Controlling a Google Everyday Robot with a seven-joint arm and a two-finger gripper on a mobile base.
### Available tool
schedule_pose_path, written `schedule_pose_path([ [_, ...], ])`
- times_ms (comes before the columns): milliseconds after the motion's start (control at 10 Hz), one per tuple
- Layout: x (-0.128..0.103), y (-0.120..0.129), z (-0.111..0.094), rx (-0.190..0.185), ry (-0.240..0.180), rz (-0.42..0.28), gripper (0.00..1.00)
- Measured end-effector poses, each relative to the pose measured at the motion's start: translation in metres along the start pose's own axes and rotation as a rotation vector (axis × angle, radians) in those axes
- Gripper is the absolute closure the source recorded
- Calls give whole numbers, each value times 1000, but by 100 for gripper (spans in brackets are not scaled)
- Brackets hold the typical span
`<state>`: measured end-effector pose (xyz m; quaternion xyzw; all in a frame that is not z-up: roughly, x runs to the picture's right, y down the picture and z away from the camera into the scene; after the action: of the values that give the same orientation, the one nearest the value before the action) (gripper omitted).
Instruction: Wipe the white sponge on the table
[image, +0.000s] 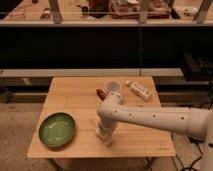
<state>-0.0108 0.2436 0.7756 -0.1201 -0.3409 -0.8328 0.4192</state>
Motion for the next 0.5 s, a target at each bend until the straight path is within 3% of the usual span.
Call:
schedule_pose_path([
  [300,31,-18,2,-29,21,-77,100],
  [500,48,-17,-8,-3,32,-107,100],
])
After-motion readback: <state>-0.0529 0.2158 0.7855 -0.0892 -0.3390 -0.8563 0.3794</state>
